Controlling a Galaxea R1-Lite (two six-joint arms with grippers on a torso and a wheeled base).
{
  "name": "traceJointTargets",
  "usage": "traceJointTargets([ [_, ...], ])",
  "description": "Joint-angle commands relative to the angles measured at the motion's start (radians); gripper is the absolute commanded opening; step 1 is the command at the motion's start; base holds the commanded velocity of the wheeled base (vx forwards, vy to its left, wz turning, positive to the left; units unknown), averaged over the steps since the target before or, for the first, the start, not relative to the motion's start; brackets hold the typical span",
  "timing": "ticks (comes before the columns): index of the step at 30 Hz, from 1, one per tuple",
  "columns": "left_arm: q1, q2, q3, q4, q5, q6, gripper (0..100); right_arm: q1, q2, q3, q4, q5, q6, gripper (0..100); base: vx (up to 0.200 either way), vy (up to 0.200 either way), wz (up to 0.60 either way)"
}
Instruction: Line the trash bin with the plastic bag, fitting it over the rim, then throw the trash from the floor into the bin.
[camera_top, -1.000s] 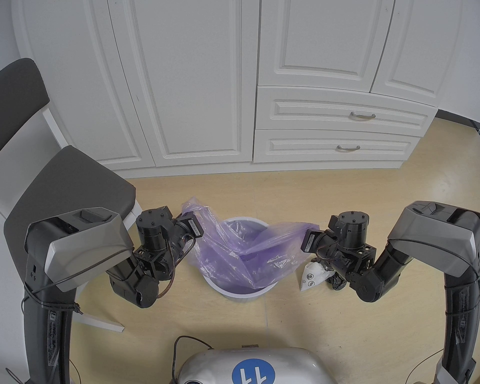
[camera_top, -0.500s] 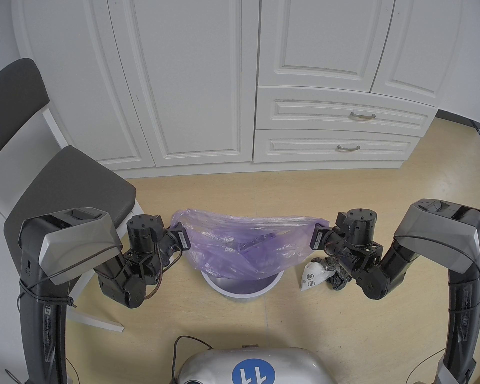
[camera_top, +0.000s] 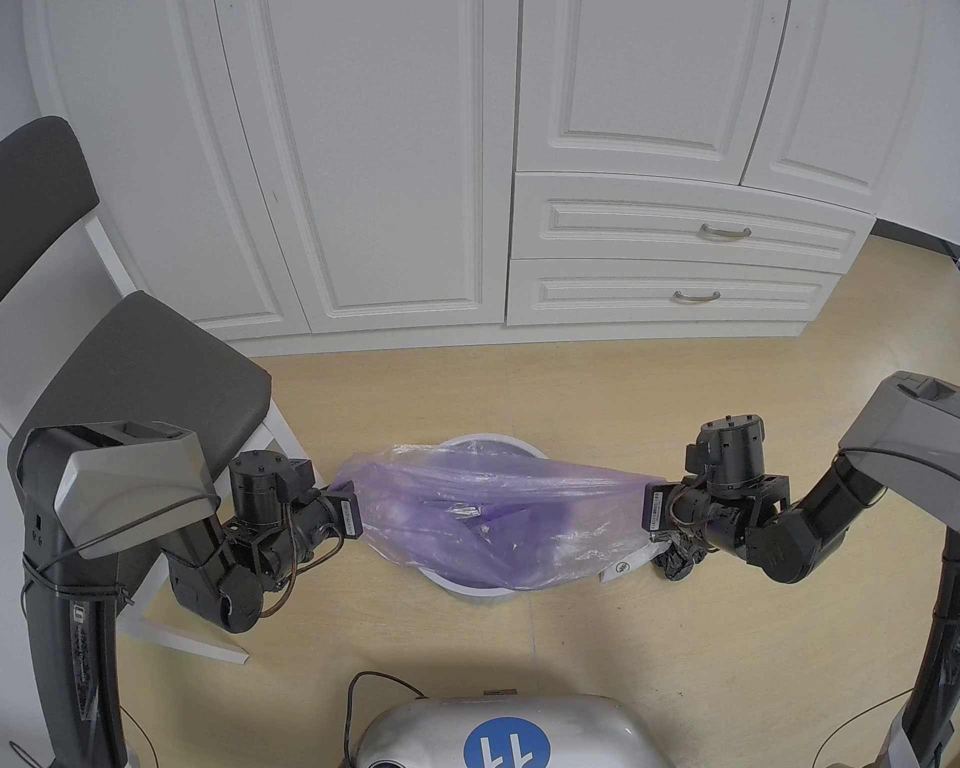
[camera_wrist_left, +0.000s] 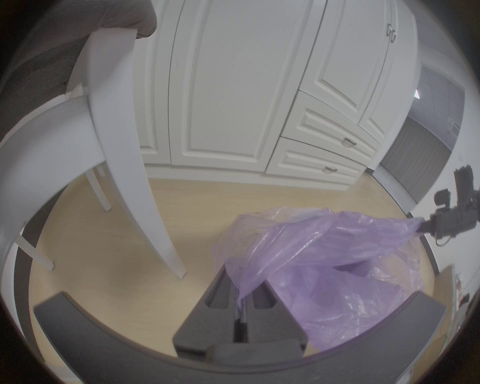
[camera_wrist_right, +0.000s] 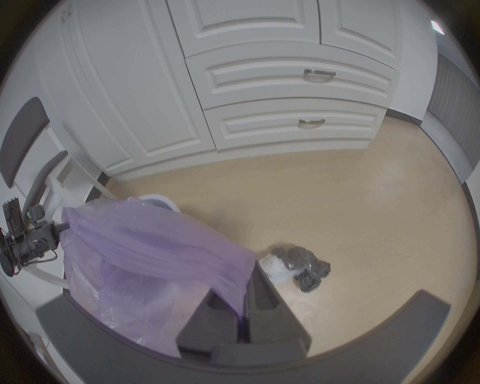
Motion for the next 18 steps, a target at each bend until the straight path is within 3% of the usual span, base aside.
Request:
traceJointTargets([
  [1,0.011,-0.105,0.093,0.047,-0.067,0.032,0,0.014,-0.124,0.019,0.092,0.018,-0.002,0,0.000,0.000,0.00],
  [9,0.009,-0.299,0.129,0.291,-0.104,0.043,0,0.017,-0.250,0.051,0.238,0.041,-0.056,0,0.000,0.000,0.00],
  [18,0.017,-0.299,0.140,0.345,-0.145,0.078,0,0.029,-0.282,0.042,0.382,0.042,-0.067,0,0.000,0.000,0.00],
])
